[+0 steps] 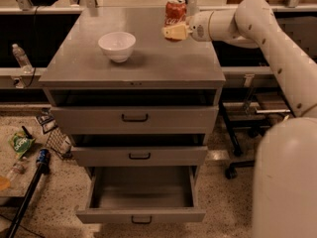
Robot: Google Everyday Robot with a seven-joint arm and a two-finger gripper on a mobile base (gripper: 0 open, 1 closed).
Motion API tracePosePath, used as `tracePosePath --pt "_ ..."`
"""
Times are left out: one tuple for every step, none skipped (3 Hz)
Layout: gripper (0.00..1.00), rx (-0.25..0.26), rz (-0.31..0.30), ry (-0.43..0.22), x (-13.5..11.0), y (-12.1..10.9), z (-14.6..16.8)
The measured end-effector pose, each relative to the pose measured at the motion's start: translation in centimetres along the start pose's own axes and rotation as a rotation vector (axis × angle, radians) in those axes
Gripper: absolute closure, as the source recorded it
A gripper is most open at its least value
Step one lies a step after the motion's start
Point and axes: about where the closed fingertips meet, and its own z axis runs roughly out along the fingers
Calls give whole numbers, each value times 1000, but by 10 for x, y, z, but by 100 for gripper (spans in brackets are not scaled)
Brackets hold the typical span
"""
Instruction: Place coke can into bottom drawer
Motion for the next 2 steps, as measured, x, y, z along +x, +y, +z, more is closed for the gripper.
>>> tracePosePath --pt "100 -102 8 -37 -7 59 -47" --pt "100 -232 -38 -20 10 144 -80"
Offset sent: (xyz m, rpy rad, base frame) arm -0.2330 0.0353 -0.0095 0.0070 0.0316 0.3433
